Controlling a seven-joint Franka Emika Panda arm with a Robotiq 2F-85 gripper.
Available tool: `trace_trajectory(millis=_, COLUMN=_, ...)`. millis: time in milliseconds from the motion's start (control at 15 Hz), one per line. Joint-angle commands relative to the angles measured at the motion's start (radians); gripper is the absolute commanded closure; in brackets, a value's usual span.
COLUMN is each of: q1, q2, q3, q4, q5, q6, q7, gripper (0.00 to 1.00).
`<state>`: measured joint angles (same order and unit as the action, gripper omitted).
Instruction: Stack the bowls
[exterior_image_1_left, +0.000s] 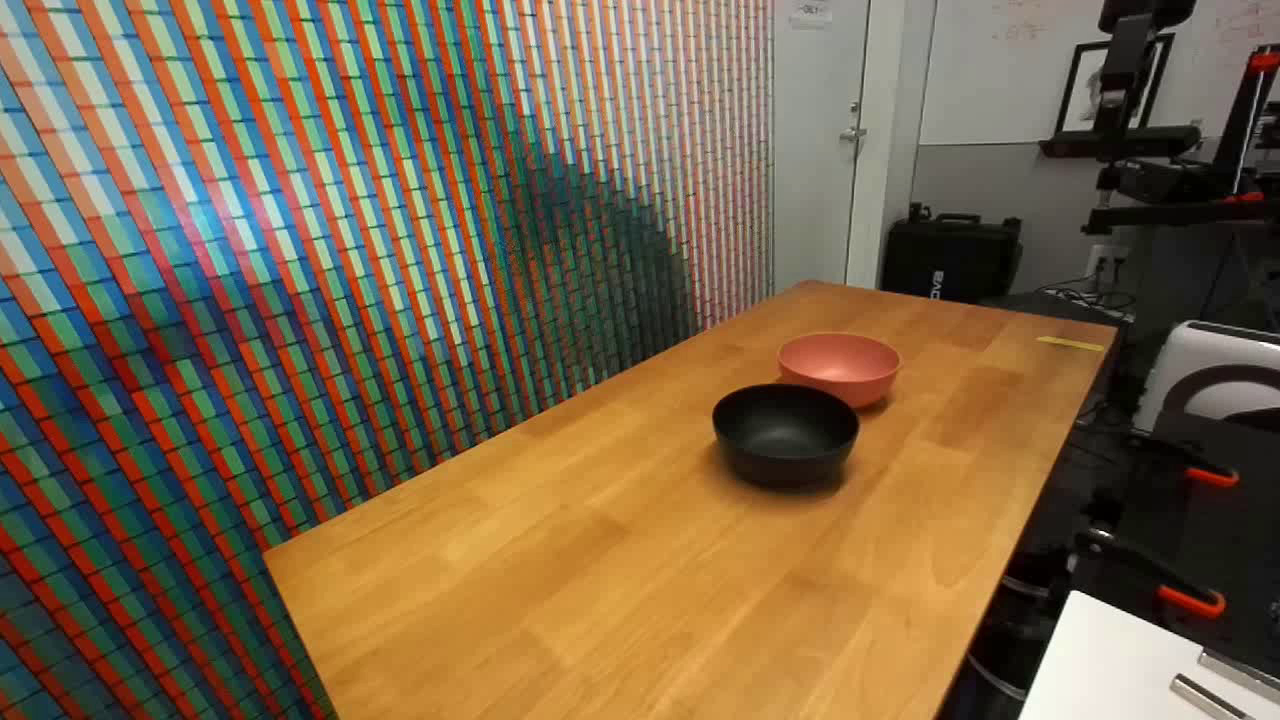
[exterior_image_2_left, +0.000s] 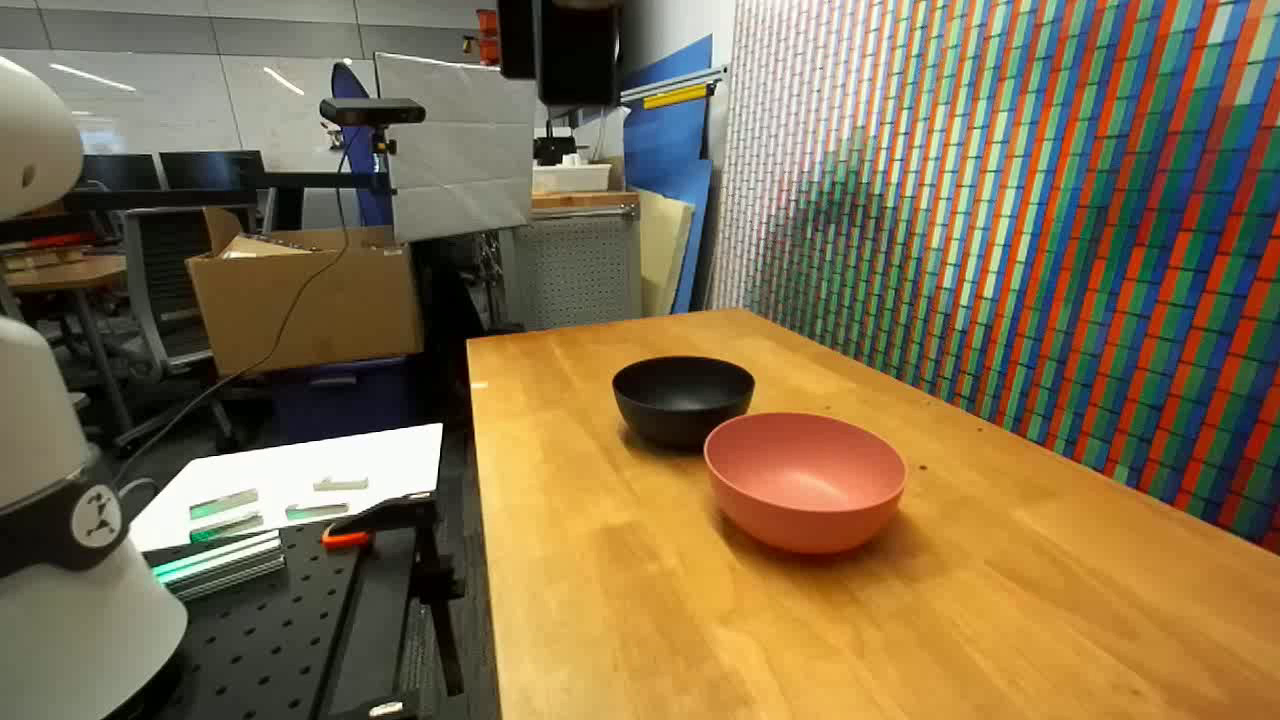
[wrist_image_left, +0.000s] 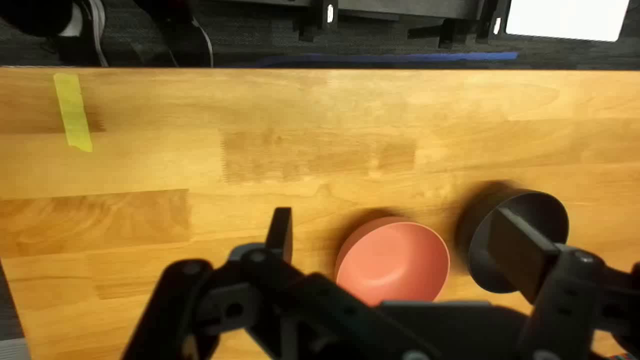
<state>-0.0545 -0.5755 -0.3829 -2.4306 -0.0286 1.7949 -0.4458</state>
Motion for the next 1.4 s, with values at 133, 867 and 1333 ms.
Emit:
trace_trajectory(millis=133, q1=-0.030, q2=0.006, q3=0.025, q4=0.010, q5=0.015, q6=-0.001, q7=-0.014, gripper=0.00)
trace_trajectory(millis=867, q1=0.159, q2=0.273, q3=0.369, q4=0.048, q5=0.028, q6=0.189, q7=0.167, gripper=0.00)
trace_trajectory(millis=1333, q1=0.285, q2=0.520, q3=0.639, q4=0.014, q5=-0.180, q6=0.373, q7=0.408, gripper=0.00)
